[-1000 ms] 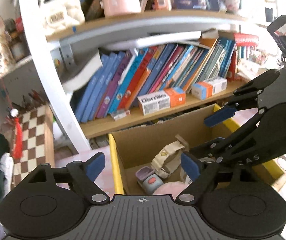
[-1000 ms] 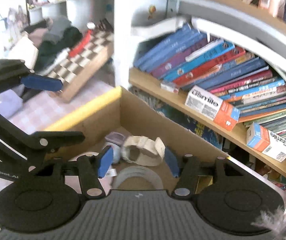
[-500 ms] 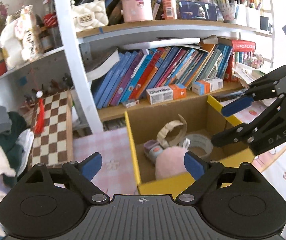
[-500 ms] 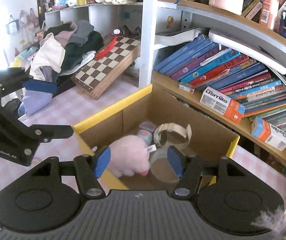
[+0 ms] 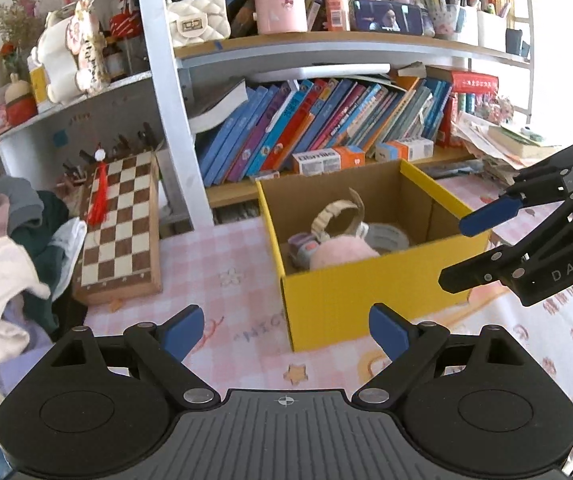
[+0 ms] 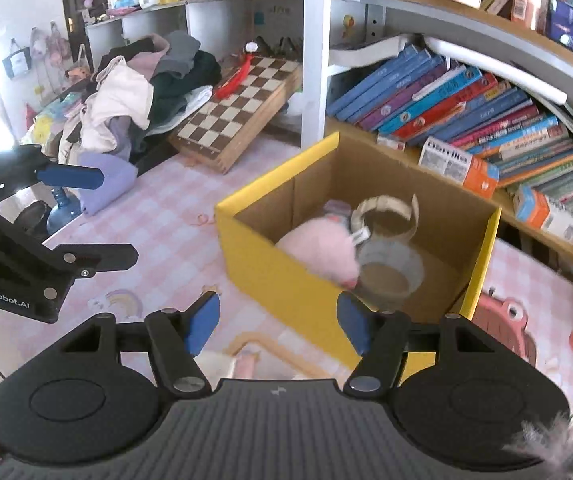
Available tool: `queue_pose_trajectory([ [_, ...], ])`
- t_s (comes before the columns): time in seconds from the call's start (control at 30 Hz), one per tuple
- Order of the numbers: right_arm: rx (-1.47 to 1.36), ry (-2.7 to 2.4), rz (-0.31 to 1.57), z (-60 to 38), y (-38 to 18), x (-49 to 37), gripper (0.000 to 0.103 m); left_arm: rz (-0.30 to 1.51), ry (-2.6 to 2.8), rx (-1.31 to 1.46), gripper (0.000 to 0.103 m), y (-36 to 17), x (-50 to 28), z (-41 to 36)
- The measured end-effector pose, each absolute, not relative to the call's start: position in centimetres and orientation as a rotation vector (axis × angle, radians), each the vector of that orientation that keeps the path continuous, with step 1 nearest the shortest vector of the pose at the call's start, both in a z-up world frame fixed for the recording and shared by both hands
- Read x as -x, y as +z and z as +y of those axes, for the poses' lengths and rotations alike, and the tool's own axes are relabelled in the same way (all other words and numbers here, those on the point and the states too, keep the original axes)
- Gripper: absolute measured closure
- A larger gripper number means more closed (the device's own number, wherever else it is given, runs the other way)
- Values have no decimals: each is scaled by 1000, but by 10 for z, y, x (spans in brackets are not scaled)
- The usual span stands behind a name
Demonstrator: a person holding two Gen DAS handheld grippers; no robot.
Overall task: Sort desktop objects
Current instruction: 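Raise both open tools out of the yellow box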
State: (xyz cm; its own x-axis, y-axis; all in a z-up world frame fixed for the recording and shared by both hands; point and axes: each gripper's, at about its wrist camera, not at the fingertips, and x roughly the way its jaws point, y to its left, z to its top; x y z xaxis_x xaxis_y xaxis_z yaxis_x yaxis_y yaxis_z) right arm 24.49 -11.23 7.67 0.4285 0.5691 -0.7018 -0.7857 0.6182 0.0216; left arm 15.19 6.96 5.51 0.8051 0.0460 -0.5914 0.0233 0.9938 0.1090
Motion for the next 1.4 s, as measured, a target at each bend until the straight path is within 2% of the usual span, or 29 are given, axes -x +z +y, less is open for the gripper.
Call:
queue_pose_trajectory([
  [0.37,281,778,754,-128,72,-187,40,648,-26,-94,11,48,-108,67],
  [0.63,218,655,753,-155,68,-156,36,647,-51,-80,10,46,-84,60],
  [1.4,187,502,767,-178,30,-83,34,701,-120,-53,10,21,-46,36],
])
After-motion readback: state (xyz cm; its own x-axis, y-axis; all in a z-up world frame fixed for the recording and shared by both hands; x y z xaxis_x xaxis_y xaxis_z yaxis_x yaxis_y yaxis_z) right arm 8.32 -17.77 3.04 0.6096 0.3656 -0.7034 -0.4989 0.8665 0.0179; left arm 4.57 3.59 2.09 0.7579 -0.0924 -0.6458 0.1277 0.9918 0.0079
